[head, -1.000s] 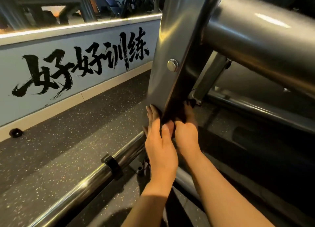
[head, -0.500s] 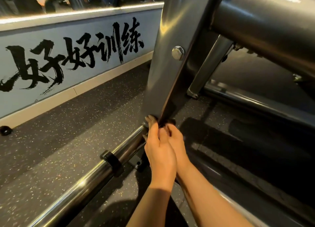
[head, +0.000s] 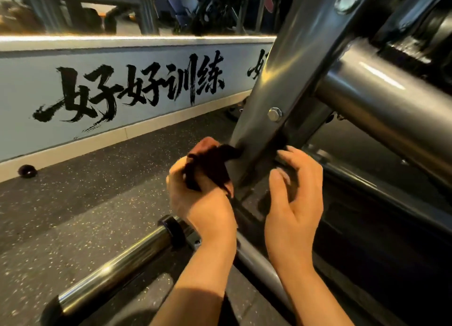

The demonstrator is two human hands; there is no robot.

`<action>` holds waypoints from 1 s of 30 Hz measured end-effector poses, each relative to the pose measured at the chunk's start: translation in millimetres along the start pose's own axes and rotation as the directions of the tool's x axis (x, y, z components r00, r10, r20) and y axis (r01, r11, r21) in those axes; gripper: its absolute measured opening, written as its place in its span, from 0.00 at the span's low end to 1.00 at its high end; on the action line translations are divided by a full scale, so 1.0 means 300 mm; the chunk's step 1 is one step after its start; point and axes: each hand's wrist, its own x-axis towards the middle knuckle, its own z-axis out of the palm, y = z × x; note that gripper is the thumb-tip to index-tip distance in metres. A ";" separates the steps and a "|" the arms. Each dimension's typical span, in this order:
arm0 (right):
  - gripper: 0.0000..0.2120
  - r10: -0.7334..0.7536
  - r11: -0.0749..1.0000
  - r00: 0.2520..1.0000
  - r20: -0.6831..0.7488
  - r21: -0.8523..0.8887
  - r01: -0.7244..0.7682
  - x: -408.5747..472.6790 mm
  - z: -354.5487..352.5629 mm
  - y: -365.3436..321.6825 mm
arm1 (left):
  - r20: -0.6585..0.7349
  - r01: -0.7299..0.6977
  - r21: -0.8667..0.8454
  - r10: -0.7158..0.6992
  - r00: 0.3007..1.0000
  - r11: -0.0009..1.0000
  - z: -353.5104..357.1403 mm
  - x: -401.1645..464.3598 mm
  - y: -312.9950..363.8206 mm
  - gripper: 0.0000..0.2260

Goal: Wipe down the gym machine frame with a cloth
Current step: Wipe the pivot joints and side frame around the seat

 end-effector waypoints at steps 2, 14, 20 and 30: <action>0.17 -0.146 0.978 0.988 0.041 -0.142 0.151 0.022 0.003 -0.025 | -0.057 0.131 0.133 -0.124 0.991 0.982 0.022 0.066 -0.031 0.09; 0.20 -0.443 0.580 0.810 0.385 -0.565 0.586 0.204 -0.044 -0.041 | 0.489 0.131 -0.300 0.035 0.872 0.945 0.153 -0.064 0.252 0.21; 0.22 -0.477 0.475 0.756 0.449 -0.592 0.651 0.246 -0.071 -0.054 | 0.424 0.282 -0.179 -0.185 0.887 0.943 0.170 -0.018 0.188 0.18; 0.24 -0.419 0.518 0.753 0.508 -0.547 0.657 0.252 -0.073 -0.055 | 0.554 -0.061 -0.180 0.153 0.818 0.982 0.137 0.016 0.214 0.19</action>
